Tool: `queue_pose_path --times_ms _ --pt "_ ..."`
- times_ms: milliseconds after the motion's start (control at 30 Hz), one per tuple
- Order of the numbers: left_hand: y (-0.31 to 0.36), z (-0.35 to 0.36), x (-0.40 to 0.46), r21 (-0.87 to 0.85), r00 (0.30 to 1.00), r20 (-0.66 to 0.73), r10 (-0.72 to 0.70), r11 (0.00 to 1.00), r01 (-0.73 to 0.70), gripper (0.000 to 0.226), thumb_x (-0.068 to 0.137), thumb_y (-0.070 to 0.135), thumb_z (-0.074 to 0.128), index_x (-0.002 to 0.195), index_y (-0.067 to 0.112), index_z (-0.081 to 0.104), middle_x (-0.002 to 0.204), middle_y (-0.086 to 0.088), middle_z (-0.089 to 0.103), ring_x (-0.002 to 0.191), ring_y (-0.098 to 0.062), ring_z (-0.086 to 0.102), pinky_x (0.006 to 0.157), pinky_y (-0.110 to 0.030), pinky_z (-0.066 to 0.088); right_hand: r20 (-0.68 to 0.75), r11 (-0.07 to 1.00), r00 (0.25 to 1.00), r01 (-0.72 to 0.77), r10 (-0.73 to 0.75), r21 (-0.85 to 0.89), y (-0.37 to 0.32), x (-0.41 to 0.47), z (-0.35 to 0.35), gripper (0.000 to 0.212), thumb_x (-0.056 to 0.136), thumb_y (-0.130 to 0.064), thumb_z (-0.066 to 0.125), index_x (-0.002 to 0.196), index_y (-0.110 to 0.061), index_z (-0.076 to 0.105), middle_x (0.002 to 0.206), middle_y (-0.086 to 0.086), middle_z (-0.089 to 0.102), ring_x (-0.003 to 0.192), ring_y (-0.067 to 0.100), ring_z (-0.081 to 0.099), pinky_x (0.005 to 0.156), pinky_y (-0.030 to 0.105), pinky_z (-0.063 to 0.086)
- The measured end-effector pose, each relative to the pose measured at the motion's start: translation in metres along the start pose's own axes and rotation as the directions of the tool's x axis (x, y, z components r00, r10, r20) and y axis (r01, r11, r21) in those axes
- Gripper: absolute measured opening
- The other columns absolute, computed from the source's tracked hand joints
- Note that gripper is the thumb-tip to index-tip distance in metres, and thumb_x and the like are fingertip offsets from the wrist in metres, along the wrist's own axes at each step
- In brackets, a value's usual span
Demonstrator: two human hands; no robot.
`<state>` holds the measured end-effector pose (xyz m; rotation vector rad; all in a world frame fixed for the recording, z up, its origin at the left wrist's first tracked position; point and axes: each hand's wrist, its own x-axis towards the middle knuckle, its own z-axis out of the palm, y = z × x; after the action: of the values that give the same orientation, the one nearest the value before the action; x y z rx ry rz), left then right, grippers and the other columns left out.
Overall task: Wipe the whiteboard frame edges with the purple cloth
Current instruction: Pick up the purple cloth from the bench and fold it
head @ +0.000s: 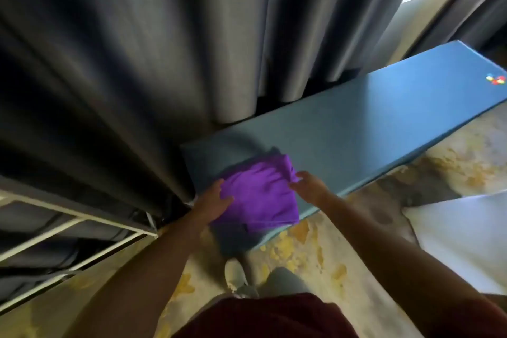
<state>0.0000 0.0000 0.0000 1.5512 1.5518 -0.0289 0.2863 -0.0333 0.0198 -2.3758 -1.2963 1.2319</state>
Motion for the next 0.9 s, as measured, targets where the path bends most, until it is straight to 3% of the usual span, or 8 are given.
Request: queue_pose_path --times_ms 300,433,533,667,767,900 --pt "0.018 0.010 0.038 0.145 0.995 0.053 -0.088 0.986 0.079 0.070 0.102 0.038 0.065 0.162 0.015 0.035 0.167 -0.018 0.037 0.152 -0.036 0.040 0.123 -0.041 0.034 -0.006 0.999 1.000 -0.010 0.011 0.044 -0.001 0.037 0.014 0.060 0.088 -0.031 0.067 0.140 -0.013 0.042 0.129 0.015 0.059 0.112 0.036 0.059 0.091 0.043 0.050" --pt "0.022 0.023 0.044 0.188 0.991 0.077 -0.109 0.978 0.093 0.075 0.101 0.039 0.065 0.164 0.017 0.031 0.168 -0.016 0.034 0.154 -0.035 0.037 0.126 -0.044 0.033 -0.032 0.999 0.999 0.035 -0.035 -0.021 0.002 0.041 0.028 0.077 0.084 -0.035 0.070 0.148 -0.016 0.032 0.135 0.012 0.055 0.115 0.035 0.058 0.088 0.041 0.049" --pt "0.022 0.037 0.045 0.257 0.991 0.061 -0.118 0.961 0.099 0.085 0.099 0.043 0.067 0.167 0.019 0.022 0.171 -0.015 0.028 0.156 -0.038 0.030 0.129 -0.049 0.027 -0.066 0.999 0.997 0.034 -0.036 -0.020 0.009 0.042 0.037 0.069 0.084 -0.029 0.068 0.144 -0.018 0.036 0.131 0.008 0.056 0.113 0.032 0.060 0.086 0.043 0.053" --pt "0.029 0.033 0.047 0.180 0.987 0.035 -0.158 0.972 0.149 0.090 0.098 0.045 0.067 0.168 0.023 0.014 0.173 -0.013 0.021 0.157 -0.039 0.028 0.127 -0.053 0.031 -0.114 0.986 0.980 0.156 -0.161 -0.053 0.001 0.047 0.033 0.033 0.091 -0.016 0.058 0.123 -0.019 0.053 0.111 0.005 0.063 0.100 0.027 0.064 0.082 0.039 0.054" --pt "0.048 0.019 0.050 0.080 0.988 -0.105 -0.111 0.990 0.119 0.088 0.098 0.043 0.068 0.167 0.021 0.018 0.172 -0.012 0.025 0.156 -0.036 0.031 0.126 -0.051 0.031 -0.130 0.934 0.928 0.335 -0.350 -0.127 -0.013 0.055 0.019 0.026 0.096 -0.018 0.052 0.119 -0.024 0.062 0.114 0.003 0.066 0.099 0.025 0.064 0.084 0.035 0.051" --pt "0.087 -0.008 0.053 -0.325 0.943 -0.256 -0.214 0.937 0.125 0.077 0.099 0.042 0.068 0.164 0.025 0.030 0.171 -0.009 0.031 0.156 -0.029 0.034 0.128 -0.044 0.029 -0.150 0.823 0.810 0.547 -0.567 -0.154 -0.041 0.058 -0.005 0.023 0.097 -0.021 0.057 0.118 -0.021 0.066 0.122 0.002 0.061 0.107 0.020 0.058 0.087 0.026 0.045"
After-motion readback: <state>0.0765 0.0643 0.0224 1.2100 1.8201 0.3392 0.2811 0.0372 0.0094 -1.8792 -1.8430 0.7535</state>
